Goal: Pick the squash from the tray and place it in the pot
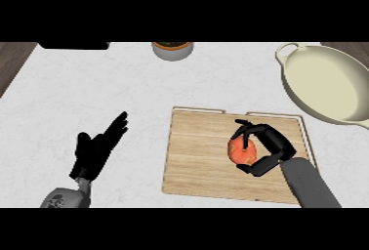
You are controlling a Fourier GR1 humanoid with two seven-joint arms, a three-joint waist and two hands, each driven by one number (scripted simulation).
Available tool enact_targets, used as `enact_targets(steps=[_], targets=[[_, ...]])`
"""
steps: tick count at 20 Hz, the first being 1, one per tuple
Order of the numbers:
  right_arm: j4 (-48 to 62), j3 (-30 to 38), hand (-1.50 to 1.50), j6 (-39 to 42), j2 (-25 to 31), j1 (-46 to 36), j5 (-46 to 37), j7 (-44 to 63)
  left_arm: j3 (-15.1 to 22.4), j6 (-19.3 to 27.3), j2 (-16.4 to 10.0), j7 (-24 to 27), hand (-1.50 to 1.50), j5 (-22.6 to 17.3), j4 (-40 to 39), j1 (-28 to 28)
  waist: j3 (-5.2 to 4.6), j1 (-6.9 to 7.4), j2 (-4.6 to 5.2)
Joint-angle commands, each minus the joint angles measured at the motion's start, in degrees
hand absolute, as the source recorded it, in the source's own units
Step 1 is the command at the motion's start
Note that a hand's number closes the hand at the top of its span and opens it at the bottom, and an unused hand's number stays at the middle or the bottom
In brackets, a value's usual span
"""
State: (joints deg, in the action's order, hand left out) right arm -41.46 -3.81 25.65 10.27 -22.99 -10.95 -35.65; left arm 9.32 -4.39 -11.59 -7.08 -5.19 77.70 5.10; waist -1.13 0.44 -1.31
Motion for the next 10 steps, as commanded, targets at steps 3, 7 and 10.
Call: enact_targets(steps=[3,7,10], targets=[[4.6,8.4,1.50,0.1,9.3,4.9,4.5,-5.0,-0.2,0.7,0.5,-0.4,0.00,0.4,0.2,-0.6,1.22,-1.16,1.50],[7.1,21.9,1.50,-3.6,21.5,8.3,12.9,-5.7,-2.9,1.5,-0.7,0.3,0.00,-0.8,0.6,-1.8,1.51,-5.24,1.88],[9.7,26.9,1.50,-3.7,28.8,9.6,15.6,-7.1,-1.7,1.3,-0.2,-0.3,0.00,-0.3,1.3,-1.5,1.60,-3.29,2.07]])
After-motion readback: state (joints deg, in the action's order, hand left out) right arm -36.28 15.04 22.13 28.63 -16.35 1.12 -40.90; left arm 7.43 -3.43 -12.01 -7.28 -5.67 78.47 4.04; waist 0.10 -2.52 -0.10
